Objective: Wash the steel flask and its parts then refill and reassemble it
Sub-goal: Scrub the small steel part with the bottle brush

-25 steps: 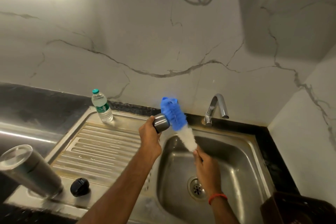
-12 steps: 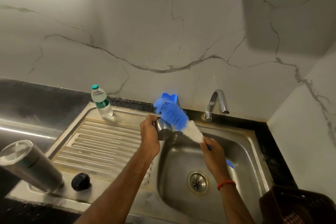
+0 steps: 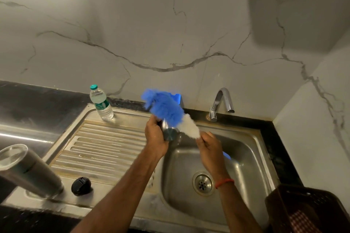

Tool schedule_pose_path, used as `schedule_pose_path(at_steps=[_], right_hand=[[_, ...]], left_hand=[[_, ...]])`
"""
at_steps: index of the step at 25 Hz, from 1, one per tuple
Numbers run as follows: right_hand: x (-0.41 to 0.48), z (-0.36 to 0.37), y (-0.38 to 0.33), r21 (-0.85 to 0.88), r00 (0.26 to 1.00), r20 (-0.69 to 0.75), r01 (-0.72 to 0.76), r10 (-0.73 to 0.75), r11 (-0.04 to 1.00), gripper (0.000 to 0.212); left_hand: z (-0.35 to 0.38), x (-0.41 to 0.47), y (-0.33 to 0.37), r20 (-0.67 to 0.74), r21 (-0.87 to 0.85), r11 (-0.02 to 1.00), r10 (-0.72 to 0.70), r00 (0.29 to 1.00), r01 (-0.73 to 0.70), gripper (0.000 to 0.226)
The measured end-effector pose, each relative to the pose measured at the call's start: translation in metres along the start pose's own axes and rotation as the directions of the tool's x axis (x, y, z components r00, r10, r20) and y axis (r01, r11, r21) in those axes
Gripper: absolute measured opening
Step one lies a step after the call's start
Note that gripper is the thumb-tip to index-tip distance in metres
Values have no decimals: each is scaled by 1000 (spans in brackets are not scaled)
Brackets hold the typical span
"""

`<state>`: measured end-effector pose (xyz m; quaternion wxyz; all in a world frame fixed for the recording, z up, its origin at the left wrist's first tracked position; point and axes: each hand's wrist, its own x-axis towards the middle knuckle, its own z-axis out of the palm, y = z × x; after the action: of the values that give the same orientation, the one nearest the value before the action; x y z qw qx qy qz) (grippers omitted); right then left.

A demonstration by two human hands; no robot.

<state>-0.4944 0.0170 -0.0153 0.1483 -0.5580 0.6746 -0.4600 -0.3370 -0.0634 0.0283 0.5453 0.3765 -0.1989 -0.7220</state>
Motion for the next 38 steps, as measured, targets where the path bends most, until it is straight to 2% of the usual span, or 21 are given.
schedule_pose_path(at_steps=[2,3,6,7,10,12,15,18,20,24,27,31,33,35,38], right_hand=[[4,8,-8,0,999,23,22,-22,1000,16],[2,8,1,-14,999,34,-17,18,1000,16],[-24,-4,29,-26,960,52,-273,274,962,21],[-28,-6,27,-7,952,64,-300,300,954,23],[-9,2,-10,79,978,80,-201,195,976,17],[5,9,-26,138,982,92,-176,164,975,18],[-13,6,7,97,961,94,-270,261,958,25],[-40,-1,28,75,926,108,-371,363,926,26],[-28,3,12,120,935,105,-349,338,930,23],[-5,2,-14,222,982,90,-183,167,958,20],[-17,0,9,293,963,100,-269,251,918,20],[-16,-3,12,498,911,36,-372,410,783,14],[-12,-8,2,560,933,53,-323,355,763,23],[-10,-15,-13,597,969,63,-228,238,769,31],[-9,-22,-20,576,986,55,-162,159,801,28]], left_hand=[[2,-2,0,-39,0,1000,3,999,-3,30],[1,-3,4,-39,-21,1000,-21,999,20,27],[-3,-2,16,-67,-13,999,-42,997,41,25],[-3,-1,17,-91,22,999,-25,996,27,25],[8,-3,9,-66,82,996,-14,998,20,32],[13,-5,6,-94,61,998,-26,995,32,22],[10,-2,17,-103,-95,989,-124,987,115,21],[8,4,26,-141,-117,989,-107,984,91,13],[15,0,21,-126,-108,989,-114,985,101,13],[22,-5,7,-84,-107,983,-160,984,150,20],[19,3,11,-69,-196,967,-177,982,160,34],[15,6,10,-124,-208,970,-153,980,125,38],[12,5,4,-190,-166,978,-155,969,124,25],[8,5,-2,-241,-132,982,-162,957,133,18],[3,6,-3,-196,-199,969,-187,963,147,31]])
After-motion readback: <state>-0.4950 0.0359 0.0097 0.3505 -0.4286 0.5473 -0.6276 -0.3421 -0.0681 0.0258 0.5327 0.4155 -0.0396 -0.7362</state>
